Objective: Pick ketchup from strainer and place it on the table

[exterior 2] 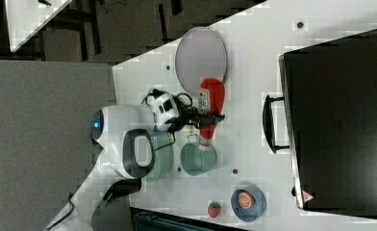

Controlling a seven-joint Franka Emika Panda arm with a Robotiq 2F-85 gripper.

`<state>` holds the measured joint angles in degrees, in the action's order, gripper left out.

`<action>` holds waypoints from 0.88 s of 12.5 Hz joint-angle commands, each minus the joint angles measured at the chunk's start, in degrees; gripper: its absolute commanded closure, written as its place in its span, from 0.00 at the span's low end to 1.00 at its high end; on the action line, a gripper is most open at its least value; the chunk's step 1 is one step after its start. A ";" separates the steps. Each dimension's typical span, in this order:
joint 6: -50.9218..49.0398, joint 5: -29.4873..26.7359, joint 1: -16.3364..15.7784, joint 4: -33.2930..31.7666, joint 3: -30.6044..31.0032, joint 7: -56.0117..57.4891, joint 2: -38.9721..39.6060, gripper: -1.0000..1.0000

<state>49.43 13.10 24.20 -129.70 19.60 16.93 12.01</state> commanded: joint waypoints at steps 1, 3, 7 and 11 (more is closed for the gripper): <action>0.56 -0.38 -1.45 -2.20 0.81 2.63 0.36 0.40; 1.60 -0.38 -1.25 -3.23 0.77 2.62 2.39 0.40; 5.26 -0.37 -1.01 -3.56 0.62 2.64 5.51 0.05; 3.52 -0.51 -1.03 -0.64 0.97 1.96 1.44 0.00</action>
<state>52.68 13.37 22.55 -133.06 20.03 17.44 17.32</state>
